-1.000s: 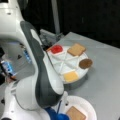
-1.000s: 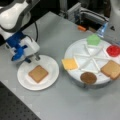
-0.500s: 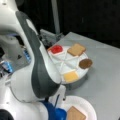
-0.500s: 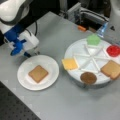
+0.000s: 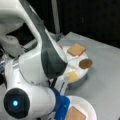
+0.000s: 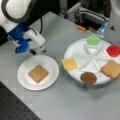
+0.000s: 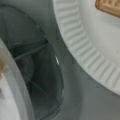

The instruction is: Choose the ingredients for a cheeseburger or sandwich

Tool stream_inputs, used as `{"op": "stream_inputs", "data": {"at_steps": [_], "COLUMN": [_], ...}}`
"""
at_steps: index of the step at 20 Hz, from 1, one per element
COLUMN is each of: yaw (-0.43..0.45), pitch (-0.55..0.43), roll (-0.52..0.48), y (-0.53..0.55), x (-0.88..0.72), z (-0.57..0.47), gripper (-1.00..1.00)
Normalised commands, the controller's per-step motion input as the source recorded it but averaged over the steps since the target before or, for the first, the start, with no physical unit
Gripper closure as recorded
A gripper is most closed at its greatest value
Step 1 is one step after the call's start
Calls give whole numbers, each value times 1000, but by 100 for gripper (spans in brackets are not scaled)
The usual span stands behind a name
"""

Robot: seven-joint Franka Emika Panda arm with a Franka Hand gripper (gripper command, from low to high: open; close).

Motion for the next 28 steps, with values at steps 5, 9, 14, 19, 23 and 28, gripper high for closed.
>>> {"op": "stream_inputs", "data": {"at_steps": [5,9,14,19,23,28], "yaw": [-156,-214,-190,-70,4,39], "pitch": [-121,-168,-228,-221,-189,-148], "roll": [-553,-678,-677,-469,-289,-237], "y": [636,629,626,452,258,178], "x": [-744,-770,-683,-517,-296,-144], "z": [171,127,20,-64,-120,-108], "gripper": [-100,-100,-100,-100,-100,-100]}}
